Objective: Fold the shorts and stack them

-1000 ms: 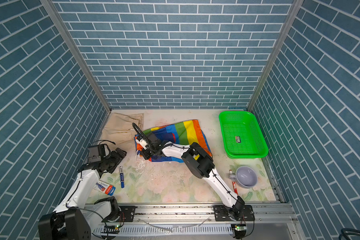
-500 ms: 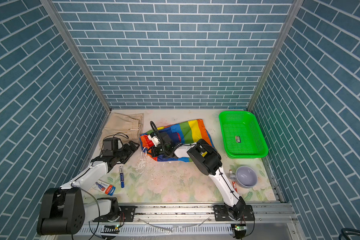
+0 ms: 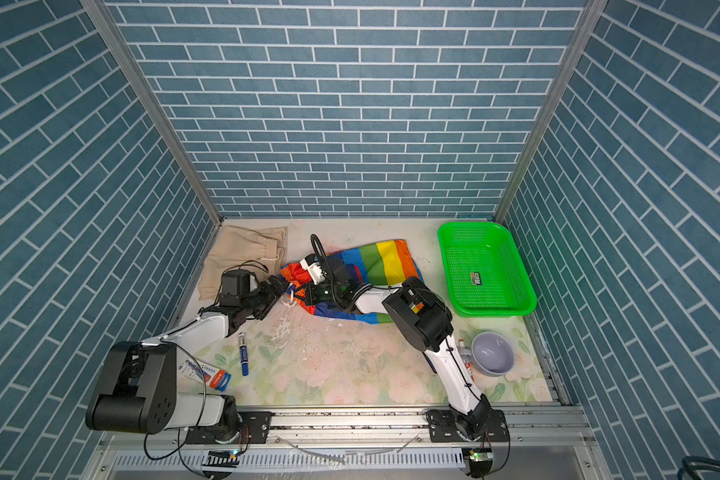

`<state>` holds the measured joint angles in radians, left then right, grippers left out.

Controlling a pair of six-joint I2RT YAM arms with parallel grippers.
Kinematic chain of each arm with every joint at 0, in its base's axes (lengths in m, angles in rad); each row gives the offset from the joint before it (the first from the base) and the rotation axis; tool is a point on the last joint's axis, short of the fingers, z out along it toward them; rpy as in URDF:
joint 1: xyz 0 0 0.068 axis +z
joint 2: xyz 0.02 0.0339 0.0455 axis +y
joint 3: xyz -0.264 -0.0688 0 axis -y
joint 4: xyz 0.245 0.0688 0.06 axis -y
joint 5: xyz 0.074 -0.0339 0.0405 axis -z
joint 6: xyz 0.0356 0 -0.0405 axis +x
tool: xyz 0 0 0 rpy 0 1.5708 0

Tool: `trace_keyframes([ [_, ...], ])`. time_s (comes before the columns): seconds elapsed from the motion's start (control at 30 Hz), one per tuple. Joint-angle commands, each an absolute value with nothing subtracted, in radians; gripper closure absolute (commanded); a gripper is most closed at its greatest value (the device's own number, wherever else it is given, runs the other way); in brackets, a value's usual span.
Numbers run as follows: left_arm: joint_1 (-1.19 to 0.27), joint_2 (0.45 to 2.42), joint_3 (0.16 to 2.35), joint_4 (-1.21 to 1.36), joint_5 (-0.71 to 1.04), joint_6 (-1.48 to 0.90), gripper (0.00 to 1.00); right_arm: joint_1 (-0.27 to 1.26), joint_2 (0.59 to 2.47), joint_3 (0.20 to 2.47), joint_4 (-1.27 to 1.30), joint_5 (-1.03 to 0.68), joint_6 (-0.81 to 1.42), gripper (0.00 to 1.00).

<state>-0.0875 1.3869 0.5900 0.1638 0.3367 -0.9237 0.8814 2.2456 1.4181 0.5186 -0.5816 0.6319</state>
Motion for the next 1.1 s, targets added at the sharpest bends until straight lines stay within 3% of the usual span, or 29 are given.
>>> trace_keyframes([
  [0.0,-0.100,1.393,0.592,0.261,0.338,-0.952,0.07,0.882,2.222,1.396,0.563,-0.615,0.659,1.00],
  [0.43,-0.193,1.591,0.633,0.422,0.314,-1.031,0.11,0.873,2.236,1.388,0.594,-0.630,0.687,1.00],
  [0.57,-0.208,1.630,0.644,0.465,0.312,-1.054,0.33,0.872,2.241,1.388,0.603,-0.635,0.696,1.00],
  [0.7,-0.212,1.646,0.652,0.468,0.305,-1.058,0.68,0.873,2.259,1.394,0.622,-0.652,0.722,1.00],
  [0.73,-0.212,1.649,0.653,0.465,0.304,-1.058,0.77,0.872,2.262,1.396,0.621,-0.652,0.731,0.95],
  [0.77,-0.212,1.652,0.656,0.463,0.303,-1.058,0.84,0.872,2.263,1.396,0.617,-0.652,0.741,0.84],
  [0.9,-0.212,1.664,0.666,0.454,0.314,-1.052,0.95,0.866,2.226,1.357,0.605,-0.643,0.759,0.61],
  [1.07,-0.212,1.657,0.688,0.392,0.337,-1.020,0.97,0.814,2.037,1.212,0.568,-0.592,0.705,0.53],
])
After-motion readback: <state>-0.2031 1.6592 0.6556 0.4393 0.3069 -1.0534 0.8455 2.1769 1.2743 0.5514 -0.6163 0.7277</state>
